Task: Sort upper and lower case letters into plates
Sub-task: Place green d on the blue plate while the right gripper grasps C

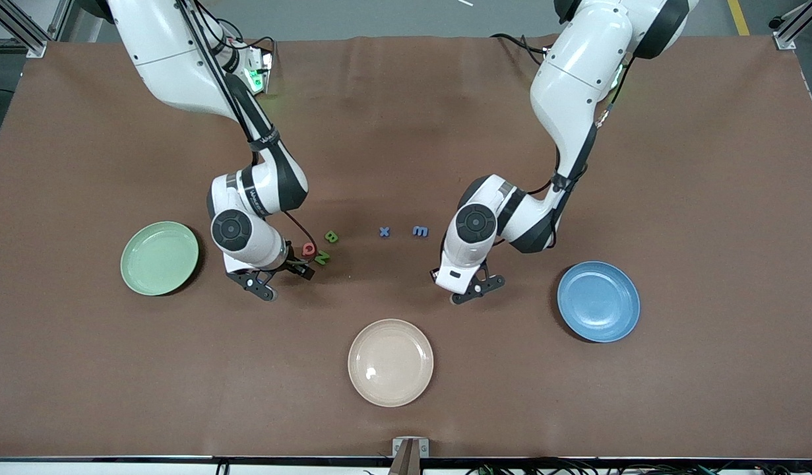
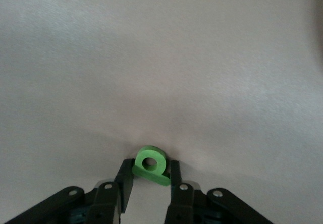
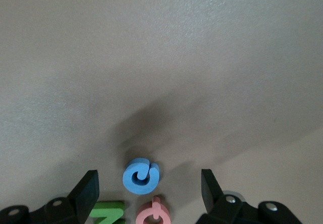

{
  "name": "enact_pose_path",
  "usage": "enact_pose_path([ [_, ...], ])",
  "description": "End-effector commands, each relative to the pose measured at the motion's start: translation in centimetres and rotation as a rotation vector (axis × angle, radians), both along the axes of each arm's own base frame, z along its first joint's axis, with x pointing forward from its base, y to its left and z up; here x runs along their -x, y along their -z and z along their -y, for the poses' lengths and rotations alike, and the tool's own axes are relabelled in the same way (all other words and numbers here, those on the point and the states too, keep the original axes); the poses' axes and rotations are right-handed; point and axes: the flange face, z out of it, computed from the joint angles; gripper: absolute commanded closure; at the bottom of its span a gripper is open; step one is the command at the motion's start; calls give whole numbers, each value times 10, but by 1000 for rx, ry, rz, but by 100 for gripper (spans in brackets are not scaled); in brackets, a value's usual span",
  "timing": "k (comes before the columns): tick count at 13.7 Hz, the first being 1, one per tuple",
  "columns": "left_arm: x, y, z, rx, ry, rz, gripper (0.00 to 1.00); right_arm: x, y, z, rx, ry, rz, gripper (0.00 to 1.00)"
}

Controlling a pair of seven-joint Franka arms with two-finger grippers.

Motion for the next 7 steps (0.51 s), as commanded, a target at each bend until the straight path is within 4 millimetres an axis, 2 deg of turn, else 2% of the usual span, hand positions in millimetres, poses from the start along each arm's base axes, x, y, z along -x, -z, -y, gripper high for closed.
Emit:
enact_pose_path([
  [1, -27, -49, -38, -45, -54, 10, 100, 2, 6, -8, -9, 15, 10, 20],
  [2, -37, -70, -56, -47, -68, 16, 100, 2, 7, -8, -9, 15, 9, 22],
  [4, -67, -104, -125, -49, -63, 12, 100, 4, 11, -11, -6, 9, 5, 28],
  [5, -75, -107, -166, -57, -37, -8, 100, 4, 13, -11, -5, 9, 4, 29],
  [7, -86, -103, -233, -60, -52, -28, 100, 5, 14, -12, -4, 8, 2, 34],
])
